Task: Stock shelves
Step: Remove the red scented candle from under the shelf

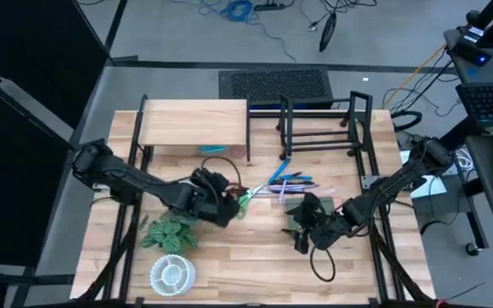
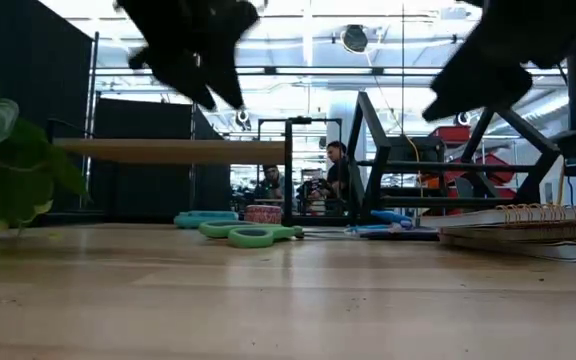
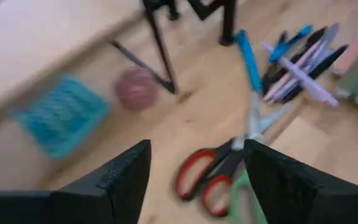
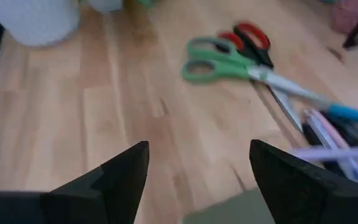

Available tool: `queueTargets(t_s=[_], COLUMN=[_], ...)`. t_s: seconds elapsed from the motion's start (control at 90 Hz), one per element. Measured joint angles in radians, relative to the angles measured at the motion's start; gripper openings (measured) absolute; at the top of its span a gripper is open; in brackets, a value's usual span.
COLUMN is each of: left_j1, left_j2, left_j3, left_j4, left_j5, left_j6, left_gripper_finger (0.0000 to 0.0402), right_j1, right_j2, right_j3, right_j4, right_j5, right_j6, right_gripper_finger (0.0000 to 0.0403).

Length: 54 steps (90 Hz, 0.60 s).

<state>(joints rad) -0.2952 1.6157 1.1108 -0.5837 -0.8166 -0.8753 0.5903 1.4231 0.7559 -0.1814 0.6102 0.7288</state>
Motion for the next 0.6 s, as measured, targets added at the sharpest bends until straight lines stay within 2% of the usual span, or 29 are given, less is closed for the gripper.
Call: queueTargets(t_s=[0.189, 0.311, 0.411, 0.6], left_j1=[0.108, 0.166, 0.2, 0.239], left_j2=[0.0, 0.014, 0.052, 0.187], left_j3=[-0.216, -0.339, -0.396, -0.403], left_j4=[0.478, 0.758, 0.869, 1.009], left_j5=[0.011, 0.064, 0.083, 0.049], left_j6=[0.098, 0.143, 0.151, 0.135], left_gripper_finger=[0.0197, 0.018, 0.0163, 0.0127], right_j1=[0.003, 0.003, 0.003, 0.002], right_j2=[0.007, 0.007, 0.012, 0.012], right_j3=[-0.109, -0.182, -0.229, -0.264], right_j4=[0.151, 0.308, 0.395, 0.443], right_j5=[0.035, 0.056, 0.075, 0.093], right_j6=[0.05, 0.037, 0.028, 0.014], right_gripper_finger=[0.0263, 0.0263, 0.0263, 0.0263])
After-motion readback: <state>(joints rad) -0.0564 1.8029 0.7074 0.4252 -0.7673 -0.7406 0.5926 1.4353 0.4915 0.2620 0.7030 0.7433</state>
